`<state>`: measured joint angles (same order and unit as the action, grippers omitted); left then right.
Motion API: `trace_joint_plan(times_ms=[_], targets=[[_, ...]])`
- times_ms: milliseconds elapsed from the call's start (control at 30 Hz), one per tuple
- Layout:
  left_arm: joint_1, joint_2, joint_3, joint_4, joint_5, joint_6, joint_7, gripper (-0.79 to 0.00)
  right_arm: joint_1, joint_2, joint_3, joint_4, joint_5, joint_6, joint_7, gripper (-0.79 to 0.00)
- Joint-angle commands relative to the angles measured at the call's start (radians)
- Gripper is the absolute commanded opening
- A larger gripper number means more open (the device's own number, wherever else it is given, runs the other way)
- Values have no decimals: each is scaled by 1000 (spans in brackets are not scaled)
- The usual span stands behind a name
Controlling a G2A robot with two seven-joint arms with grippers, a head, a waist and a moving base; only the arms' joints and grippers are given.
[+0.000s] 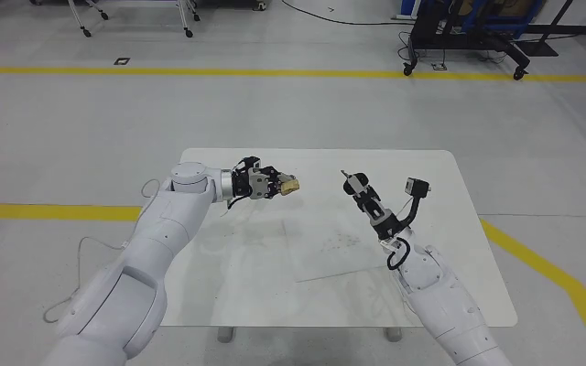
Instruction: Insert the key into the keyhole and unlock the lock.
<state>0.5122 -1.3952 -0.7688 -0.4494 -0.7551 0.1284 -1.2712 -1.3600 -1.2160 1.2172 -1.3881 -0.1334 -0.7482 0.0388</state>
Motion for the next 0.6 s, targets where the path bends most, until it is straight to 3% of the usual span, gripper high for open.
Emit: trace_joint_plan(times_ms=[0,167,267,400,567], targets=[[0,0,0,0,0,0,0,-785,0,0,0,0,0,0,0,-785],[0,0,0,0,0,0,0,-785,-2,0,-1,-1,7,4,1,-785],[0,0,0,0,0,0,0,-785,-11,-3,-29,-78,140,110,102,-785],[0,0,0,0,0,0,0,-785,-42,-5,-47,-230,247,376,154,-785],[0,0,0,0,0,0,0,-785,-74,-6,-47,-361,280,694,127,-785]])
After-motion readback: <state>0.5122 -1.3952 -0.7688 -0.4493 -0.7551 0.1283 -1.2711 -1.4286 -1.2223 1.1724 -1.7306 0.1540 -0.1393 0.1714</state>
